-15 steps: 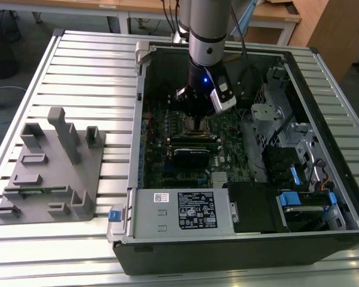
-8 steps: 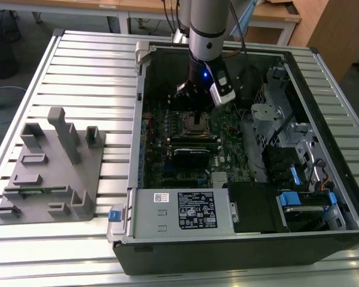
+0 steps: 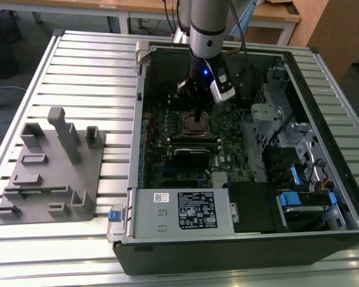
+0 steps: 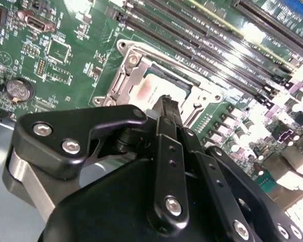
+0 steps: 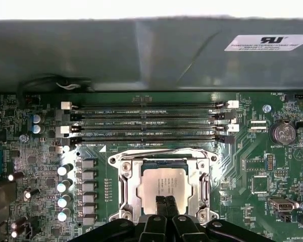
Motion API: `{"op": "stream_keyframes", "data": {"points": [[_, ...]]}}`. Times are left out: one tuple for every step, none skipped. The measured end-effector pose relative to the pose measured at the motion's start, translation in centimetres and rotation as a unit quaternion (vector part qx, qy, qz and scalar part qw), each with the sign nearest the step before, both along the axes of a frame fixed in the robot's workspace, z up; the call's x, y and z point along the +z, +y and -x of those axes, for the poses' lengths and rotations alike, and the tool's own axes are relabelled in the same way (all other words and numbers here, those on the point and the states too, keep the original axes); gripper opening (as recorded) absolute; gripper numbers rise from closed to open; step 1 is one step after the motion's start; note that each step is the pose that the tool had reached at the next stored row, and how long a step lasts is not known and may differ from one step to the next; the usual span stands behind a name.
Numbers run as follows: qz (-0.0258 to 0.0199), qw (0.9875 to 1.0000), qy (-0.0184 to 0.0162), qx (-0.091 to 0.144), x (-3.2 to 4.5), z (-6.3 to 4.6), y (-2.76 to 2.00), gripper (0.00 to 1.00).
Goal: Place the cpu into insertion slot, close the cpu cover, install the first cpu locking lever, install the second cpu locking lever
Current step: 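Install the second cpu locking lever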
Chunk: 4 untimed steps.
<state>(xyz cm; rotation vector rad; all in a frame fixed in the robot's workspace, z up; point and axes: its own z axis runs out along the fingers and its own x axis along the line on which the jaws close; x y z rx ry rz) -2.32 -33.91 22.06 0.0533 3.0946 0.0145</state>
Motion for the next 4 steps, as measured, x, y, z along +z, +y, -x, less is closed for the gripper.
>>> {"op": "stream_keyframes", "data": {"points": [[0.0, 1.0, 0.0, 0.0, 0.0, 0.0, 0.1, 0.11], [0.0, 1.0, 0.0, 0.0, 0.0, 0.0, 0.21, 0.11], [0.0, 1.0, 0.0, 0.0, 0.0, 0.0, 0.22, 0.11], [0.0, 1.0, 0.0, 0.0, 0.0, 0.0, 0.22, 0.11]]}}
